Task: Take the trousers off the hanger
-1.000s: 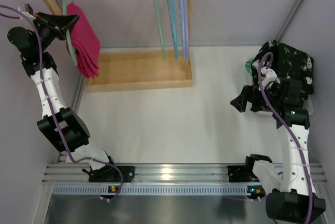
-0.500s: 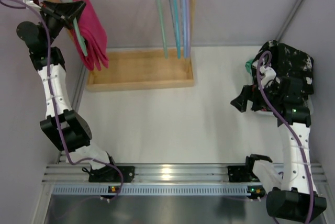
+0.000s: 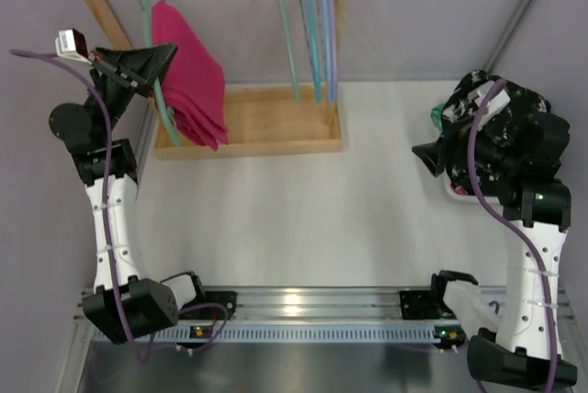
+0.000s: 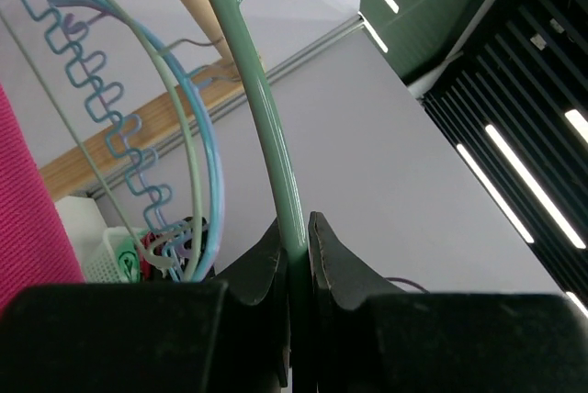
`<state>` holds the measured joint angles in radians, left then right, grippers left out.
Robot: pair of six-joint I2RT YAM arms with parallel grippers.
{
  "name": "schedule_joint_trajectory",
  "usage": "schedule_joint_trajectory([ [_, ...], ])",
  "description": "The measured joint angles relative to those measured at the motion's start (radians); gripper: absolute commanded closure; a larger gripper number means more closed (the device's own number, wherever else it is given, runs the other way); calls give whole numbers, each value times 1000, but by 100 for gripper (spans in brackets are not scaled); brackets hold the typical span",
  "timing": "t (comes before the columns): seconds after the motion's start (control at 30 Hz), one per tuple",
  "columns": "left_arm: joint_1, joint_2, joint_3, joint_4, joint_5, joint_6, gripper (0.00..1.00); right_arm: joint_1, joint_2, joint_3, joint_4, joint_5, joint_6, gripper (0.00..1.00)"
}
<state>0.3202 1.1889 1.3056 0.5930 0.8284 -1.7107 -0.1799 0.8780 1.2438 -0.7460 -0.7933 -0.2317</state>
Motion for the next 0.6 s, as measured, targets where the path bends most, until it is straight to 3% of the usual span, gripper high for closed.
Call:
schedule_joint_trajectory([
  [0.2, -18, -147, -129, 19, -28, -5, 100, 50, -7, -15, 304, 20, 207, 1],
  [0.6, -18, -258, -223, -232, -160, -23, 100, 869, 277, 127, 642, 543, 164, 0],
])
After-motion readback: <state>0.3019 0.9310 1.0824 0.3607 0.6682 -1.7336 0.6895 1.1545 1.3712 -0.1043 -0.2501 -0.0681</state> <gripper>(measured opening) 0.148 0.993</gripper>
